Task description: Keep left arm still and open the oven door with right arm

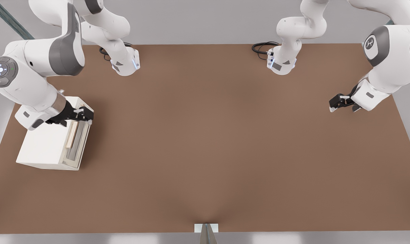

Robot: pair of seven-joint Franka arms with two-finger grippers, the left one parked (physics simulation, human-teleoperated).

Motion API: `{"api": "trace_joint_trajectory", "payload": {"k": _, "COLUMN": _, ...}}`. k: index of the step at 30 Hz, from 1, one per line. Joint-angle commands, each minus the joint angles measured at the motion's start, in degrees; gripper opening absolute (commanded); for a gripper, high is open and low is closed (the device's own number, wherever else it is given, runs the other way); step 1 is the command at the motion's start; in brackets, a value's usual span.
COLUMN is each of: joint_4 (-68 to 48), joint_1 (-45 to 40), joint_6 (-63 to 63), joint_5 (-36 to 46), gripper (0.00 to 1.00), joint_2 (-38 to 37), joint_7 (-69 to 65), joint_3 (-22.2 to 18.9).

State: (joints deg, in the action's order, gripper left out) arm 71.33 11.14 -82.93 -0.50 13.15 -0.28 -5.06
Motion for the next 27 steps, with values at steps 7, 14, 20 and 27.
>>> {"api": "trace_joint_trajectory", "payload": {"k": 7, "joint_4": 2.23, "joint_1": 6.44, "joint_6": 5.76, "joint_5": -20.15, "gripper": 0.0, "joint_2": 8.46, "joint_7": -3.24, "joint_3": 0.49}}
{"api": "trace_joint_trajectory", "payload": {"k": 14, "joint_4": 7.95, "joint_1": 13.29, "joint_6": 6.73, "joint_5": -41.43, "gripper": 0.0, "joint_2": 22.45, "joint_7": 24.62, "joint_3": -5.22}}
{"api": "trace_joint_trajectory", "payload": {"k": 20, "joint_4": 10.4, "joint_1": 10.83, "joint_6": 3.03, "joint_5": -41.6, "gripper": 0.0, "joint_2": 22.89, "joint_7": 23.92, "joint_3": -7.86}}
{"api": "trace_joint_trajectory", "payload": {"k": 27, "joint_4": 21.92, "joint_1": 9.08, "joint_6": -3.56, "joint_5": -41.78, "gripper": 0.0, "joint_2": 19.72, "joint_7": 26.73, "joint_3": -8.3}}
